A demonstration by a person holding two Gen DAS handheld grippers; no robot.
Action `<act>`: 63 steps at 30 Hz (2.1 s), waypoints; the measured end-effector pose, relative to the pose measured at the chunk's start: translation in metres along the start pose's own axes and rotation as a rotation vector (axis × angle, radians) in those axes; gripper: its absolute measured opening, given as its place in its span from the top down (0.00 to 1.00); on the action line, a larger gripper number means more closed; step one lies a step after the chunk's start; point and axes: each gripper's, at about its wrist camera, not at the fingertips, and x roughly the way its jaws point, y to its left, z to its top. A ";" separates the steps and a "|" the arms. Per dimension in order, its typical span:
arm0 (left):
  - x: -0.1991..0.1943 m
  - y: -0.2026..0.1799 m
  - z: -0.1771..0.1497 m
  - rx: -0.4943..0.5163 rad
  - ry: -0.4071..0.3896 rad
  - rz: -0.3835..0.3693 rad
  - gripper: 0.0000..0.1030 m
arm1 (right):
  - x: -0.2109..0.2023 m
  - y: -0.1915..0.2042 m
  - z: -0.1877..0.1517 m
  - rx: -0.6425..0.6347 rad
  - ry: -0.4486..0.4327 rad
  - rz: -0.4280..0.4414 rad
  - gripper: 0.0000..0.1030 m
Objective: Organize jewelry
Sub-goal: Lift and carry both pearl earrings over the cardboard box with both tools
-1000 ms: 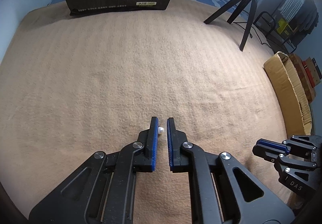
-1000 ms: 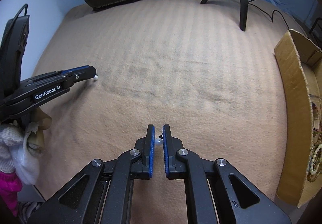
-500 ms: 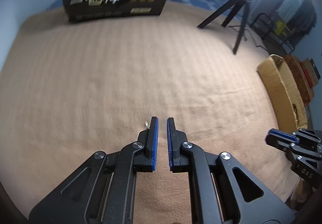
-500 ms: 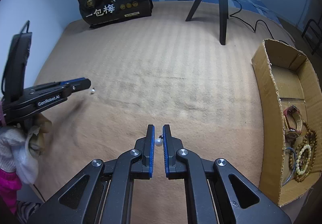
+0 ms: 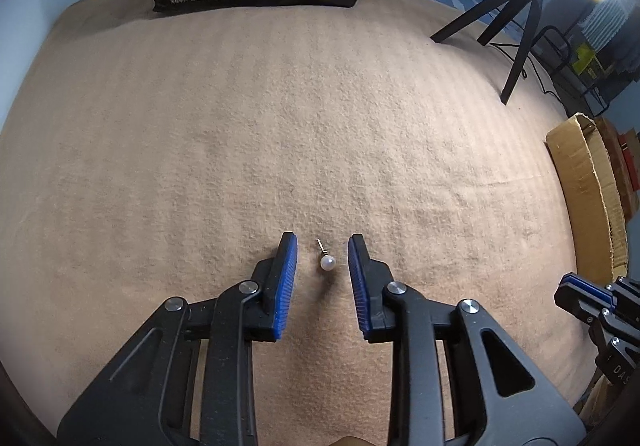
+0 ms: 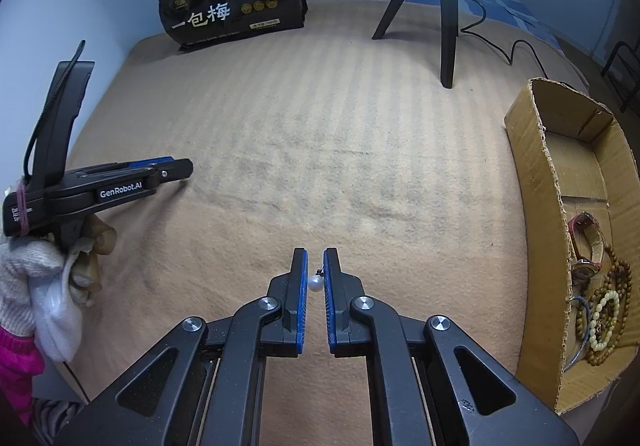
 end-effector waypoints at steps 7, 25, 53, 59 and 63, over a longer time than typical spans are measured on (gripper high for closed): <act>0.008 -0.006 -0.003 0.037 0.013 0.023 0.79 | 0.001 -0.002 0.001 0.001 0.001 -0.009 0.94; -0.016 -0.003 0.001 0.038 -0.061 -0.004 0.94 | -0.014 -0.013 0.004 0.014 -0.036 -0.034 0.94; -0.067 -0.195 0.021 0.272 -0.260 -0.187 0.94 | -0.096 -0.142 -0.009 0.186 -0.233 -0.178 0.94; -0.058 -0.240 0.026 0.314 -0.266 -0.214 0.94 | -0.102 -0.175 -0.009 0.230 -0.256 -0.208 0.94; -0.050 -0.263 0.029 0.339 -0.269 -0.217 0.94 | -0.100 -0.189 -0.007 0.234 -0.262 -0.236 0.94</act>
